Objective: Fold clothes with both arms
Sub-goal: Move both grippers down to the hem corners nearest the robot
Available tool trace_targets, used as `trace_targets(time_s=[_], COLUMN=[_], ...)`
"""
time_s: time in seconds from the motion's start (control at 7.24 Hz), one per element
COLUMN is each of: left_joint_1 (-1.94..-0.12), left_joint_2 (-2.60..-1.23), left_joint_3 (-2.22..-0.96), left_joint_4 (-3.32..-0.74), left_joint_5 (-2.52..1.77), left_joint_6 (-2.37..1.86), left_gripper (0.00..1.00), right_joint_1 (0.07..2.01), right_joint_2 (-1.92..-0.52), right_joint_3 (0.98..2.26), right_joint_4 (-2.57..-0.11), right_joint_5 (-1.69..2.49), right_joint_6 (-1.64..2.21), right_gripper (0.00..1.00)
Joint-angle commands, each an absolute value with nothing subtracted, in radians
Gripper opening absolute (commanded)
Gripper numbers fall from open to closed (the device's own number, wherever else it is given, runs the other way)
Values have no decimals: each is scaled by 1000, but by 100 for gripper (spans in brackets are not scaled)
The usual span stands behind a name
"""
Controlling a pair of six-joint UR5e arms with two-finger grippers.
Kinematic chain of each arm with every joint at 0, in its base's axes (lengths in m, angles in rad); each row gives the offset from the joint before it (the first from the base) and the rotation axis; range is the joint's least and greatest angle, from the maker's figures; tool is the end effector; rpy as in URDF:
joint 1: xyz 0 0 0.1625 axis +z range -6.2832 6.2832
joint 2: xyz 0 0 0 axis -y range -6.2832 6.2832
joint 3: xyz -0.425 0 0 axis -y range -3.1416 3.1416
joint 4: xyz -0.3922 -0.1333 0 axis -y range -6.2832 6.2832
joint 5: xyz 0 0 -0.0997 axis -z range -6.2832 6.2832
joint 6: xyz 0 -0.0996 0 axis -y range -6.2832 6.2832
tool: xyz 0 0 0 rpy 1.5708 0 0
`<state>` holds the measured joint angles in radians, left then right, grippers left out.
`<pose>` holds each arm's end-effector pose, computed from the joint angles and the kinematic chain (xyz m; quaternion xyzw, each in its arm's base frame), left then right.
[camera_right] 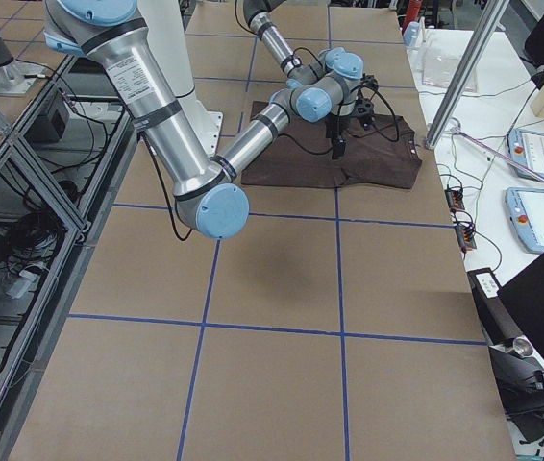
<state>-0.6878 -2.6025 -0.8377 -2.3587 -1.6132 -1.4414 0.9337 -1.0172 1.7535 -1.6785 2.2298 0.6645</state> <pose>0.5934 -0.6546 0.2234 0.1887 0.4815 -0.2253 0.8257 -0.3232 -0.5583 0.2657 0.0463 -0.4220 -0.0877 0.9011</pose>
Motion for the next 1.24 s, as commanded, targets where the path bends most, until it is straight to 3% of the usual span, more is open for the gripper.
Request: trace_targets(time_s=[0.0, 0.14, 0.28, 0.83, 1.11], left_joint_1=[-731, -738, -738, -749, -749], left_joint_2=[-2594, -2542, -2457, -1896, -1790], left_joint_3=[-883, -973, -1146, -1916, -2069], left_joint_4=[-2343, -2288, -2172, -1950, -1927], left_joint_5=[-1694, -1794, -1805, -1874, -1876], left_joint_6=[-1361, -1358, -1336, -1154, -1154], left_gripper=[100, 100, 100, 100, 100], right_joint_1=[930, 920, 907, 653, 442], right_joint_2=[-1025, -1037, -1048, -1211, -1450], right_joint_3=[1772, 1798, 1805, 2038, 2039], right_joint_4=[-1678, -1678, -1677, -1617, -1235], right_joint_5=[2235, 2226, 2224, 1987, 1819], right_joint_6=[669, 670, 684, 1140, 1433], right_gripper=[100, 100, 100, 100, 100])
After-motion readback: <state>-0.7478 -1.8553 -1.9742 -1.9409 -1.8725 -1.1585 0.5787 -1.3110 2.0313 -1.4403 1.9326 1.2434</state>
